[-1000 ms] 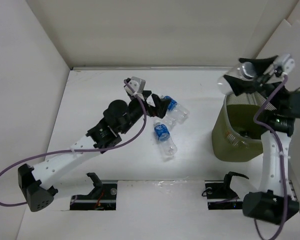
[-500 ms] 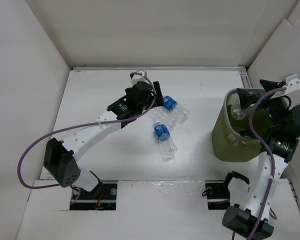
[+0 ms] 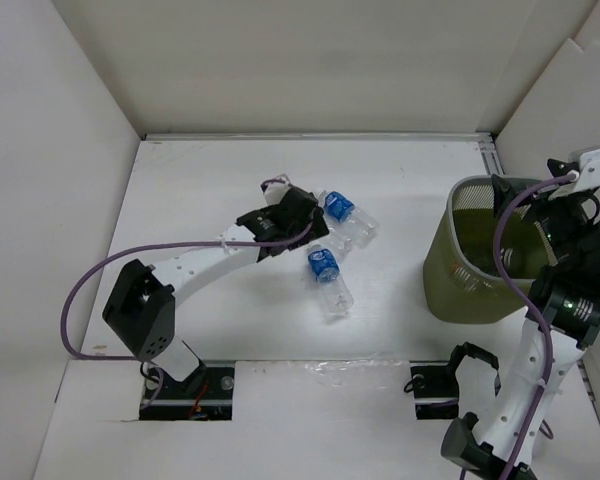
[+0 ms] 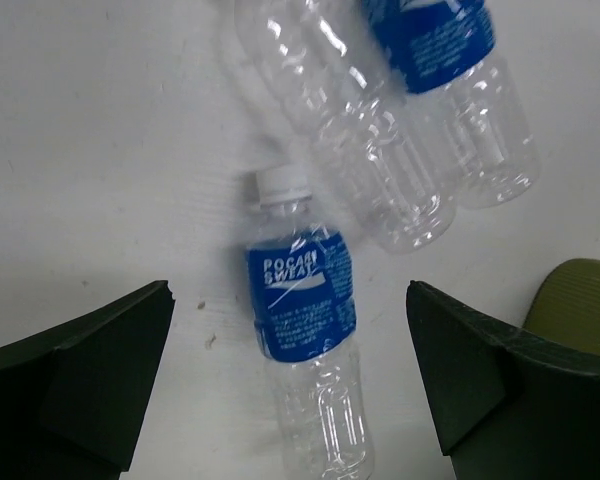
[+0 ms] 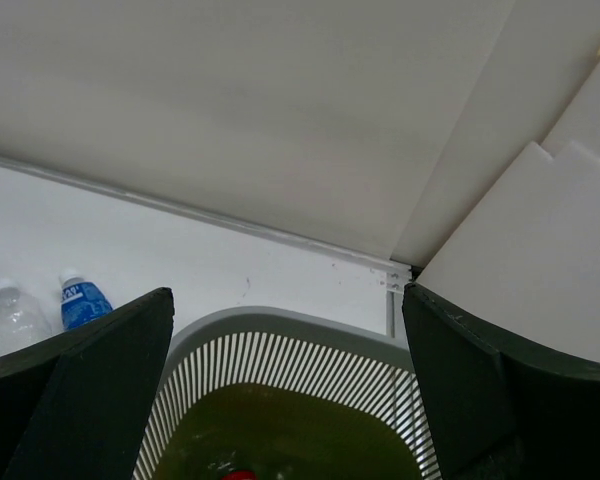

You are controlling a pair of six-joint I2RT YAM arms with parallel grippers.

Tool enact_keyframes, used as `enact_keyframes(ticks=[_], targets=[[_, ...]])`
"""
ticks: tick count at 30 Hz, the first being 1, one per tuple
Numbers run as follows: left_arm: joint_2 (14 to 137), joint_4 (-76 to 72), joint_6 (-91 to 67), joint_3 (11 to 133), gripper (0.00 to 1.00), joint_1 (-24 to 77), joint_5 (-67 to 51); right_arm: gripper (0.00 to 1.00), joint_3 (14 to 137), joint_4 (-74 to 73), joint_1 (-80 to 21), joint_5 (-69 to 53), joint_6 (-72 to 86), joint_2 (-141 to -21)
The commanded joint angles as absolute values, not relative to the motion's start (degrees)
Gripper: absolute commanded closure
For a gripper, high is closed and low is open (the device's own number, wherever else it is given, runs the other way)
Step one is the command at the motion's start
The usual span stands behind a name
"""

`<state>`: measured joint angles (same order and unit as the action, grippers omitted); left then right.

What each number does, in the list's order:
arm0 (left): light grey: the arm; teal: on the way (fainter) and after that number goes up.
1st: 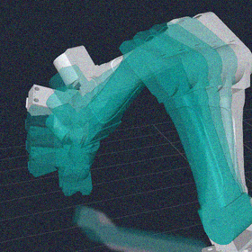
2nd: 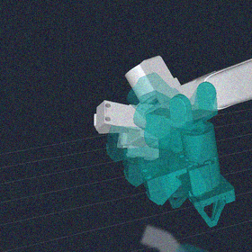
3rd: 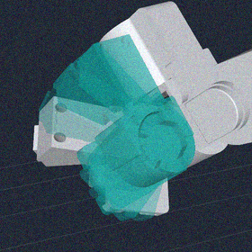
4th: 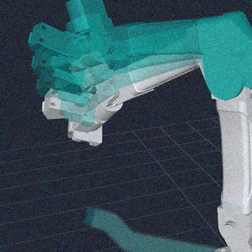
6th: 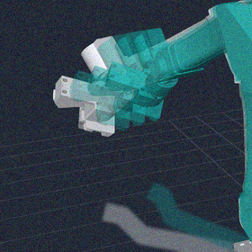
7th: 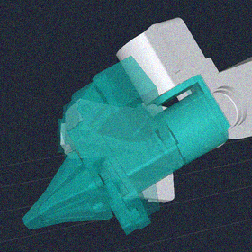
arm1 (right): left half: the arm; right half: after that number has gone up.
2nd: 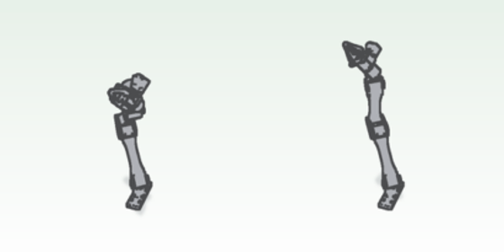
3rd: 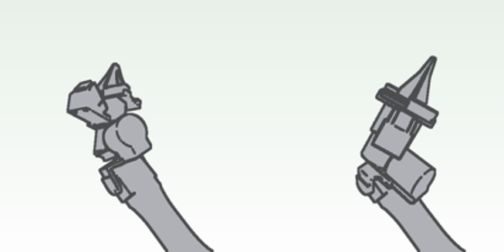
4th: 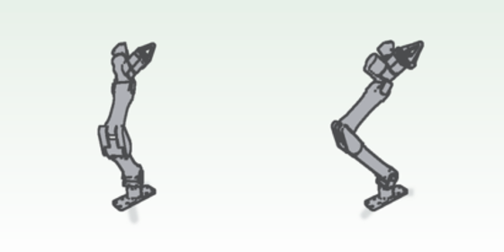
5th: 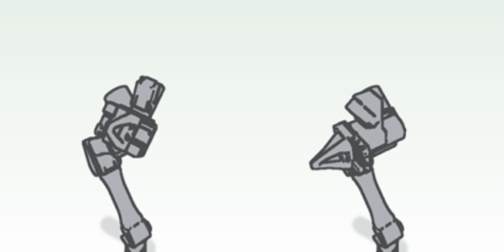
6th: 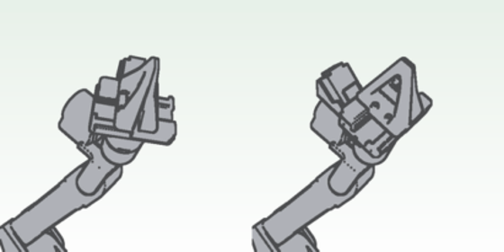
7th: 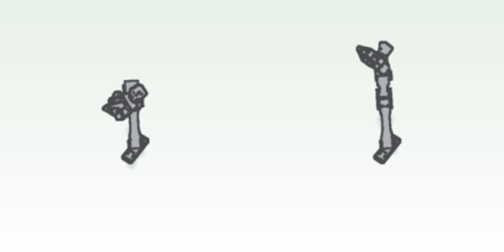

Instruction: Put the plastic bottles in the bin

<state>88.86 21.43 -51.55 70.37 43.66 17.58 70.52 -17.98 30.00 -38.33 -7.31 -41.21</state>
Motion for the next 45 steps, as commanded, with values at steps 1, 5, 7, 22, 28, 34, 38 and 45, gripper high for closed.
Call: enact_keyframes(ticks=[1,5,7,22,28,34,38,45], targets=[[87.01,24.09,-63.53,66.02,0.00,47.10,17.93,0.00,70.23,-19.78,29.27,-38.23,-8.79,-41.22],[87.01,23.47,-68.28,63.03,0.00,48.25,16.61,0.00,69.61,-19.16,27.61,-38.85,-8.79,-40.61],[87.01,20.57,-68.29,60.92,0.00,49.65,14.86,0.00,69.61,-19.77,26.99,-38.85,-10.36,-40.61],[100.89,14.33,-67.68,65.74,0.00,49.66,12.92,0.00,66.27,-18.54,24.70,-40.08,-11.43,-38.94],[101.78,13.27,-68.82,64.08,0.16,49.66,12.92,0.00,66.88,-18.54,24.17,-40.08,-12.48,-38.94],[96.86,12.13,-71.27,56.27,0.83,49.66,13.45,0.00,66.88,-17.23,22.94,-42.01,-11.96,-38.94],[92.30,13.87,-71.28,54.24,1.00,49.66,15.55,0.00,66.88,-13.90,20.75,-47.52,-12.65,-40.68],[74.99,23.47,-66.49,59.66,1.00,57.82,36.60,0.00,74.53,-17.67,-0.47,-50.98,-24.08,-49.73]])
